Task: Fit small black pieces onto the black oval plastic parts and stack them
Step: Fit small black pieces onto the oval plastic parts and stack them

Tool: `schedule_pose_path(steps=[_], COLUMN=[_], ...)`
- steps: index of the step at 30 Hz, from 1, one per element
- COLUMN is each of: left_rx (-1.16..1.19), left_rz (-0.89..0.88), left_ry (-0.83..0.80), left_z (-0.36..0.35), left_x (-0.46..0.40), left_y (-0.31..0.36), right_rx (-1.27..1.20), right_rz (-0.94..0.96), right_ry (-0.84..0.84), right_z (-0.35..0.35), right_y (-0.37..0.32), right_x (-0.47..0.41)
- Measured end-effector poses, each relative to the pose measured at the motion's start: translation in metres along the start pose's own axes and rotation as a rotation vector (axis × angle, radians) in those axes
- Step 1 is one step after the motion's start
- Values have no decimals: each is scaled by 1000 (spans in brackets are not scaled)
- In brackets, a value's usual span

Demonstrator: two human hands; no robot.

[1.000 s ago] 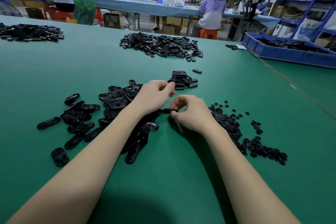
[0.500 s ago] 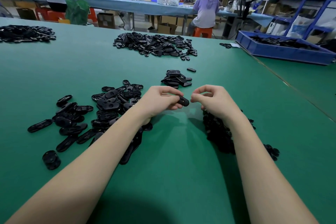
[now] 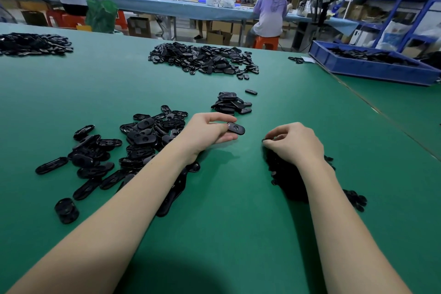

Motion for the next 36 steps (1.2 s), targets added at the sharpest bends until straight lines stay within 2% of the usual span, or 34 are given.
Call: schedule_pose_path(steps=[27, 29, 32, 36], left_rx=[10, 8, 21, 49], left_rz=[-12, -11, -8, -2], left_ry=[-31, -31, -33, -56], left_z=[1, 1, 0, 0], left_x=[-1, -1, 0, 1], left_y=[-4, -5, -4, -2], right_rx=[-162, -299, -638, -772], right_rz=[-45, -71, -161, -222], right_ry=[80, 59, -75, -216], right_z=[1, 0, 1, 2], right_y=[2, 0, -10, -20], right_x=[0, -1, 3, 7])
Point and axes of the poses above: each hand's wrist, its own x-axis away from the middle knuckle, its own z-axis out of the back of the hand, y = z × x, the point moved 2 cm from there along -x, towards the middle knuckle, and after that the axes turned 14 degrees about y, right-handed, at the moved point
